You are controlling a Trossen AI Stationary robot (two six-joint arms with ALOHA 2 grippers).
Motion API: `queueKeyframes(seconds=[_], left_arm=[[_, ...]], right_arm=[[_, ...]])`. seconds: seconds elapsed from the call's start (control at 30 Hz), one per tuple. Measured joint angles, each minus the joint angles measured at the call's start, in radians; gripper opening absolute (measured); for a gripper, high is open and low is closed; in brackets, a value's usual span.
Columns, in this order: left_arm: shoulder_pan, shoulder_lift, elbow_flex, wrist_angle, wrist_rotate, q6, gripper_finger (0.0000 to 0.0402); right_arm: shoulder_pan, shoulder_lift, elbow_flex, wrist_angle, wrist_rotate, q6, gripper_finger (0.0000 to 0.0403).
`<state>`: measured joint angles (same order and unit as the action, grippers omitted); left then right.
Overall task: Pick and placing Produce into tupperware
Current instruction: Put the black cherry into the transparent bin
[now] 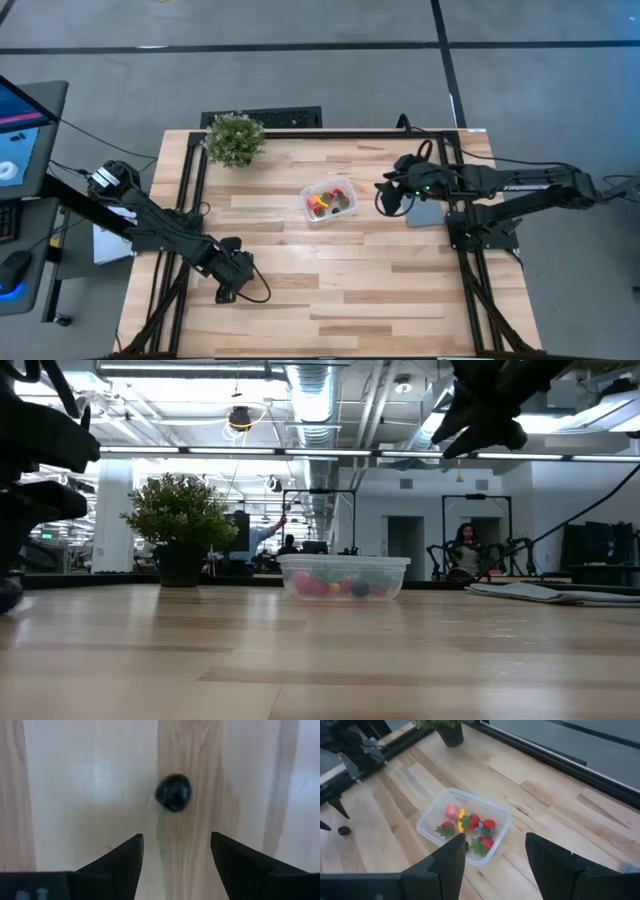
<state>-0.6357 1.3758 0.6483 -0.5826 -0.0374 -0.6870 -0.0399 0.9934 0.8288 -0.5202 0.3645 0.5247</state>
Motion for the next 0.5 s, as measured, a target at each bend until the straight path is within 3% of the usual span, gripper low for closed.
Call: queueKeyframes(seconds=[0.5], left_arm=[[0.001,0.0,0.0,0.081,-0.074,-0.033,0.0222]], right_arm=[[0.0,0.034,0.0,0.006,0.0,0.0,0.023]])
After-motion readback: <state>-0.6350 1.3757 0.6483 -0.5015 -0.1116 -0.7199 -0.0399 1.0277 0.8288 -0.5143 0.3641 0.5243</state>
